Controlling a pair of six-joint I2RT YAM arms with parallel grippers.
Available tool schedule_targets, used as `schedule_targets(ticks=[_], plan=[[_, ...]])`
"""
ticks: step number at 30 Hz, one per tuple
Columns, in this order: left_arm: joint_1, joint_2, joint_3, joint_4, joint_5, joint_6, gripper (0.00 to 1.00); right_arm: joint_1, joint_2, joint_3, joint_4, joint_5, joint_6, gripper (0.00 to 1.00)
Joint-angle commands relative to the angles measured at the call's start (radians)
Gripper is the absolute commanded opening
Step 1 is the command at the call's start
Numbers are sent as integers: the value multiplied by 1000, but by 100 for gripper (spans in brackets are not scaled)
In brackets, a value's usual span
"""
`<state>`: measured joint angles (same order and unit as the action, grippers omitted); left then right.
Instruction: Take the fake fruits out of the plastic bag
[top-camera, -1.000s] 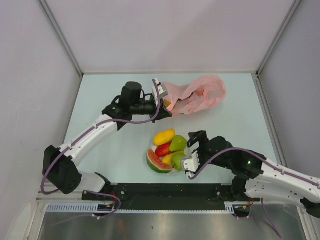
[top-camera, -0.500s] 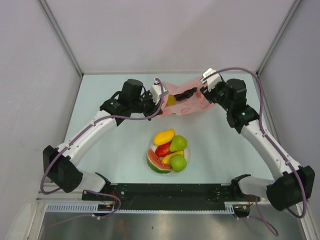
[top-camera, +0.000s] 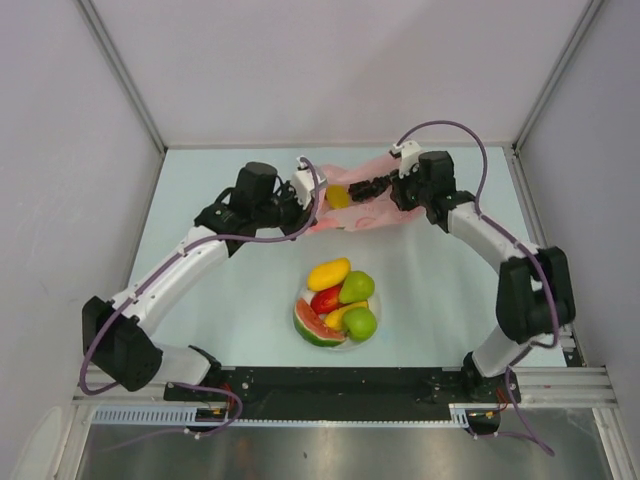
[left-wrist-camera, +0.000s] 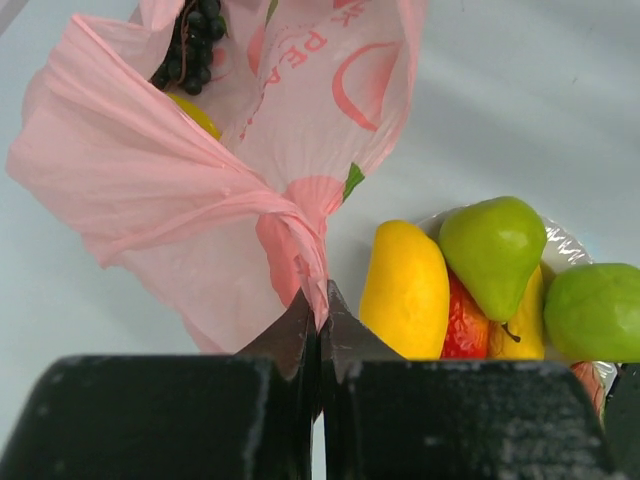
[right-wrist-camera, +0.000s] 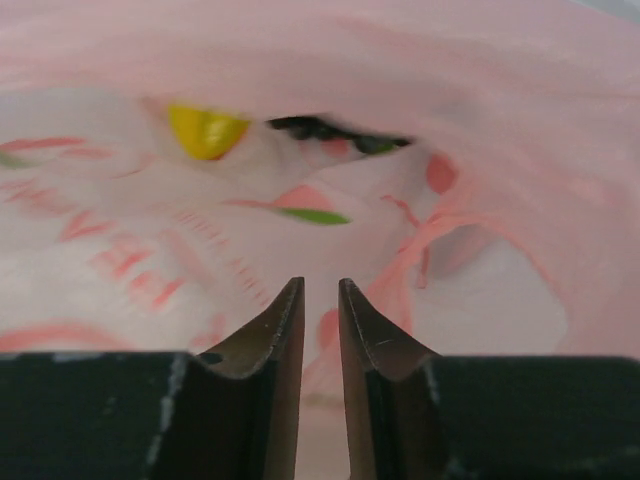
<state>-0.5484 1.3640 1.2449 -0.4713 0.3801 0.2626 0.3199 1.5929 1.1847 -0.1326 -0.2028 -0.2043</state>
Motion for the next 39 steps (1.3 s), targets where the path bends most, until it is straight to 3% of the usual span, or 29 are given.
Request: schedule_targets(ticks=[1,4,6,8,12,14,18,24,27,28,29,32,39], plan=[[4,-13,-10,197,40,-66,0,-105,182,105,111,131,157,22],[4,116,114,174,54,-62,1,-151,308,177,233,201,178,22],[4,229,242,160,45,-72,0,-153,373,239,315,349,90,14],[4,300,350,129,45,-104,0,-174,397,349,369,478,46,8],[-13,438,638,94,80,-143,0,-231,385,476,407,577,27,7],[-33,445,692,108,94,-143,0,-252,320,461,432,627,-7,7],[-68,420,731,120,193,-160,0,-306,153,276,351,671,-50,7],[-143,402,644,96,272,-168,0,-523,-121,-17,142,514,86,6],[-169,394,590,92,284,-180,0,-614,-230,-72,36,317,189,7],[-174,392,578,94,284,-193,0,-623,-253,-92,27,170,200,9],[-179,380,556,94,286,-198,0,-628,-296,-99,28,108,229,17],[-180,345,513,85,276,-194,0,-596,-323,-106,91,-102,258,28],[-182,294,455,11,212,-125,0,-386,-208,-97,163,-175,249,25]])
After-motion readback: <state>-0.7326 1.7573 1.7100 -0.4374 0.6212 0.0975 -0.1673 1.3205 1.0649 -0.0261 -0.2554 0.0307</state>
